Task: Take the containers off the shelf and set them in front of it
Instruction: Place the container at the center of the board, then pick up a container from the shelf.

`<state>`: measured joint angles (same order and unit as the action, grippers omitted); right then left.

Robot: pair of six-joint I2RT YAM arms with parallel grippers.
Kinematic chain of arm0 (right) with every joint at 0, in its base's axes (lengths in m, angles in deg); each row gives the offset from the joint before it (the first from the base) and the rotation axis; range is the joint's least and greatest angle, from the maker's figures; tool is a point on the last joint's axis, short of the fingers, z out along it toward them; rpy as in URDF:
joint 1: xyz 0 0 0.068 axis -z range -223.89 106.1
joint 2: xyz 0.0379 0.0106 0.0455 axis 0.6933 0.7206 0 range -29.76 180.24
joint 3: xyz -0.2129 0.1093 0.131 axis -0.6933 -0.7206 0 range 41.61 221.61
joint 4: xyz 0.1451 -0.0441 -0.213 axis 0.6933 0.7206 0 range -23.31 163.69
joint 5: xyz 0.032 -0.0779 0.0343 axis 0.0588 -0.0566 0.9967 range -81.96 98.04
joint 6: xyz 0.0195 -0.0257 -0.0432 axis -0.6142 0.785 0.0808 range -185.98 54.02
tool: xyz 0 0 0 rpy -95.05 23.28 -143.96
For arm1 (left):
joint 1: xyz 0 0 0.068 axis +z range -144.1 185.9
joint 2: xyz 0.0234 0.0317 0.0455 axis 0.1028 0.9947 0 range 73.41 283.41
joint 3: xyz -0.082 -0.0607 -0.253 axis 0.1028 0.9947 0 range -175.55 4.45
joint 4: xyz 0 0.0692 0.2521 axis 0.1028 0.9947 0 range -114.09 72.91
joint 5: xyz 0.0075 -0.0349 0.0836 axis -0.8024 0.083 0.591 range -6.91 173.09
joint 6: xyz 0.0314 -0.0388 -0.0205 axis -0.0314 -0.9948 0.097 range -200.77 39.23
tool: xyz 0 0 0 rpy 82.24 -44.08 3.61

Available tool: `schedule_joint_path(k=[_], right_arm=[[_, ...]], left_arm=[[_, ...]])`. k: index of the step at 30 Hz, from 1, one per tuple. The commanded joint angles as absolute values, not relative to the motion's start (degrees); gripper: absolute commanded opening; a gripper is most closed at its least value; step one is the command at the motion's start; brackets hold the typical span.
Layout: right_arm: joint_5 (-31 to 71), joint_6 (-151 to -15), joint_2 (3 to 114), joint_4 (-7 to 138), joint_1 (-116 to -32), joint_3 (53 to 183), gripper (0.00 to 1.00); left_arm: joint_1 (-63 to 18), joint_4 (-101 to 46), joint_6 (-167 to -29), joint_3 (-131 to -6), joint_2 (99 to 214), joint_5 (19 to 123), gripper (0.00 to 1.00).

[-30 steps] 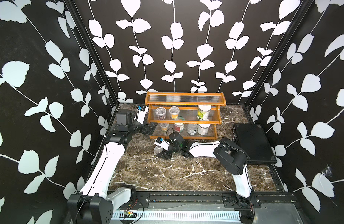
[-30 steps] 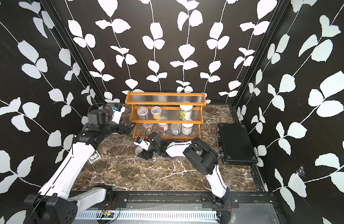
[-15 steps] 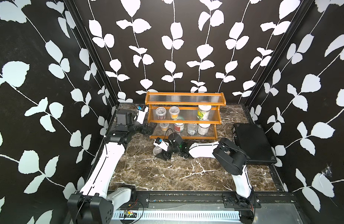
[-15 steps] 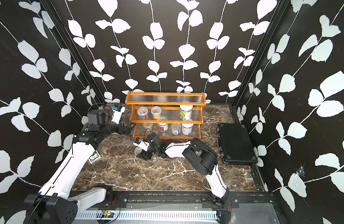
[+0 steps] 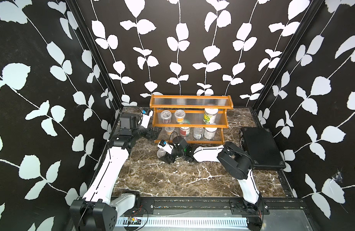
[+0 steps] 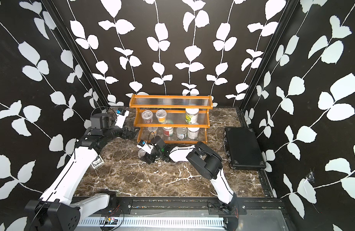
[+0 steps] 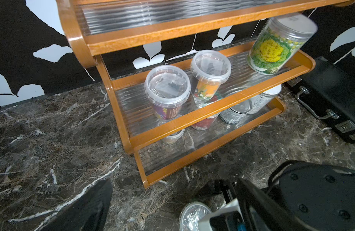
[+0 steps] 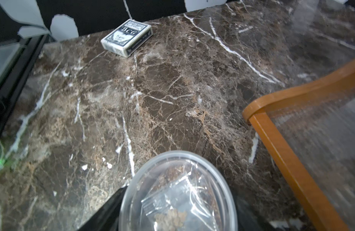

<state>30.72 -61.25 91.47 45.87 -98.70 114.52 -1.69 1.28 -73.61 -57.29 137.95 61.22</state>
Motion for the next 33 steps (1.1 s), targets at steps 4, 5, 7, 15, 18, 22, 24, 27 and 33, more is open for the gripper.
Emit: schedule_joint_path(k=[4,5,7,15,18,22,24,27,33], right_arm=[[29.6,-62.4,88.7,44.7,-97.6,113.1,0.99],[29.8,-62.1,87.6,44.7,-97.5,112.5,0.99],[30.0,-61.9,85.5,44.8,-97.2,111.2,0.99],[30.2,-61.2,72.4,47.4,-95.8,100.9,0.99],[29.3,-62.2,65.6,48.6,-94.2,96.1,0.99],[26.3,-63.0,55.3,52.4,-91.5,92.3,0.99],[25.6,-63.0,50.9,55.6,-89.8,91.6,1.00],[25.0,-63.5,45.3,60.2,-86.4,91.2,1.00],[21.9,-64.2,35.7,67.0,-78.6,90.9,1.00]], left_arm=[[-1.3,1.7,-73.0,-56.4,137.2,60.4,0.99],[-1.2,1.6,-73.0,-56.4,137.2,60.4,0.99],[-1.2,1.3,-73.1,-56.2,137.2,60.2,0.99],[-1.3,-3.0,-74.8,-53.8,137.5,59.3,0.99],[-1.6,-7.5,-77.1,-52.0,137.6,59.7,0.99],[-5.2,-12.5,-78.1,-51.1,139.4,64.1,0.99],[-7.8,-14.9,-78.1,-51.2,141.1,67.1,0.99],[-9.7,-19.7,-80.1,-51.1,144.1,70.8,0.99],[-12.4,-26.6,-82.0,-52.7,150.2,78.8,0.98]])
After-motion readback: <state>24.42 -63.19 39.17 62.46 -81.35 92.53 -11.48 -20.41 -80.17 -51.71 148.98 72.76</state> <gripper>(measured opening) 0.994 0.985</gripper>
